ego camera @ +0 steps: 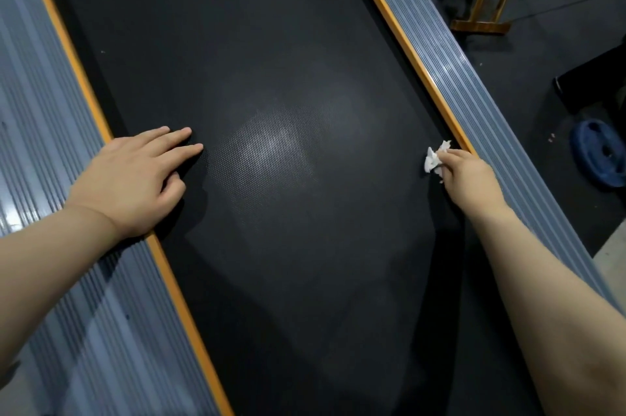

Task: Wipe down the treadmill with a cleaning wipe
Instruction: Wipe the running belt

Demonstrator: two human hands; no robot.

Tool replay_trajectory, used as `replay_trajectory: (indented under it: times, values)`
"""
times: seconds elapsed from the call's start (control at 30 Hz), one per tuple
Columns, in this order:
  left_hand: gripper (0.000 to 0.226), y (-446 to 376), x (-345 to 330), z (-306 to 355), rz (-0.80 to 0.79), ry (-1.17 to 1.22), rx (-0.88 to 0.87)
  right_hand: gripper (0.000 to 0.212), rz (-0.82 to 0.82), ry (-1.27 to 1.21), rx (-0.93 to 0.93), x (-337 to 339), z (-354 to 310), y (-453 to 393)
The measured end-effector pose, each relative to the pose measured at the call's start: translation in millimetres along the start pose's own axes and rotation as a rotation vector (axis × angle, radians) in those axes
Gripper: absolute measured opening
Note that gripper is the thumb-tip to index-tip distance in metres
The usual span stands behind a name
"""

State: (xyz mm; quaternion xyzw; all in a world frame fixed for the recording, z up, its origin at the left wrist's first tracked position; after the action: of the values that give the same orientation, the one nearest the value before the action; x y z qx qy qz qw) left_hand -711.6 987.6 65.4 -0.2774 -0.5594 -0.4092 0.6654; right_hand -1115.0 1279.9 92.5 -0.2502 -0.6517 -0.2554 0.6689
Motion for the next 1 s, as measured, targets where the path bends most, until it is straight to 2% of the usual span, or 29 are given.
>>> replay_trajectory:
  times: [0.1,0.17,0.2,0.3,0.37,0.43,0.53,0.6,0.7,0.73,0.77,0.83,0.9,1.0]
  values:
    - [0.063,-0.5,1.8,0.9,0.001,0.006,-0.007,0.022,0.131,-0.042,-0.186,-0.1,-40.7,6.9]
    - [0.063,0.1,4.1,2.8,0.008,0.013,-0.008,0.024,0.222,-0.088,-0.131,6.1,-95.6,21.7]
    - [0.063,0.5,4.5,3.7,0.012,0.014,-0.008,0.025,0.229,-0.139,-0.038,7.7,-134.0,36.8]
    - [0.063,0.6,4.1,3.2,0.01,0.014,-0.006,0.022,0.03,-0.41,0.385,0.9,-269.0,119.2]
    - [0.063,0.8,2.9,1.9,-0.001,0.019,-0.002,0.018,-0.078,-0.56,0.672,-4.6,-328.7,175.5]
    - [0.063,0.8,2.2,1.2,-0.004,0.015,-0.002,0.013,-0.156,-0.605,0.826,-13.9,-338.7,188.8]
    - [0.063,1.0,0.6,0.2,-0.015,0.009,-0.004,0.005,-0.118,-0.503,0.896,-7.2,-300.2,124.0]
    - [0.062,1.5,0.7,-0.8,-0.007,0.018,-0.005,0.004,-0.07,-0.262,0.731,-16.1,-239.2,45.9]
    - [0.062,1.5,2.2,-0.5,0.009,0.03,0.003,0.012,0.033,-0.049,-0.005,-10.5,-84.5,-57.9]
    - [0.063,1.0,2.8,0.2,0.009,0.027,0.005,0.017,0.035,-0.023,-0.216,-9.1,-41.2,-70.4]
    - [0.063,0.7,3.0,0.5,0.004,0.024,0.009,0.02,0.042,-0.015,-0.35,-8.1,-17.6,-75.1]
    - [0.063,-0.5,3.7,0.3,-0.003,0.024,0.01,0.022,0.061,-0.05,-0.435,-12.1,-20.3,-74.1]
    - [0.063,-0.2,5.0,2.0,-0.002,0.028,0.009,0.023,0.152,-0.187,-0.475,-13.1,-43.9,-59.5]
    - [0.062,0.1,5.4,1.9,0.01,0.028,0.01,0.017,0.224,-0.281,-0.313,-9.2,-95.2,-16.7]
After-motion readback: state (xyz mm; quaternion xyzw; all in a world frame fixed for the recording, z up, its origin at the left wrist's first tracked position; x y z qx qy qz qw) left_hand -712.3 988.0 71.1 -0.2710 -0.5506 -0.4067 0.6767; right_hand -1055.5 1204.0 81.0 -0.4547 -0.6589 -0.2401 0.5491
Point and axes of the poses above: each hand's wrist, its own y-axis away from the middle knuckle, its own x-axis out of the back of the hand, z = x × y, the point moved 5 cm from there along -y, towards the middle knuckle, and after that the axes turned 3 degrees about z, right-handed, at the moved point
